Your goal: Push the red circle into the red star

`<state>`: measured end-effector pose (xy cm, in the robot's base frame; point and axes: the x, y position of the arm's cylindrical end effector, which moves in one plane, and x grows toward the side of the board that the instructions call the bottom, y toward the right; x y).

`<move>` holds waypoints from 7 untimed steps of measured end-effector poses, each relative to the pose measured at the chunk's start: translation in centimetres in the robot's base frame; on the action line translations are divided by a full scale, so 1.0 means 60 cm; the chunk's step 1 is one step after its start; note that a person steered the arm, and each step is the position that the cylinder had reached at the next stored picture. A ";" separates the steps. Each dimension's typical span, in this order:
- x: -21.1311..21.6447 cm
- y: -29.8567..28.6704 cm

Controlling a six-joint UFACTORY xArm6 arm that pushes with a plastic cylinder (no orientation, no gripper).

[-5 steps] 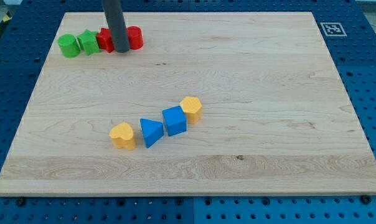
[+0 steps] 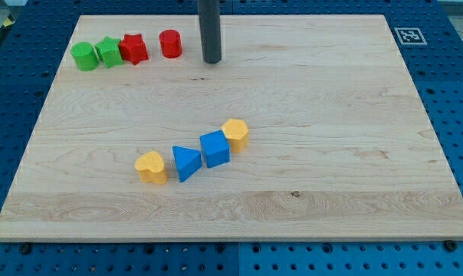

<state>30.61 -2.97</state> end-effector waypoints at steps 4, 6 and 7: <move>-0.065 -0.067; -0.065 -0.124; -0.068 -0.143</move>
<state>26.54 -11.56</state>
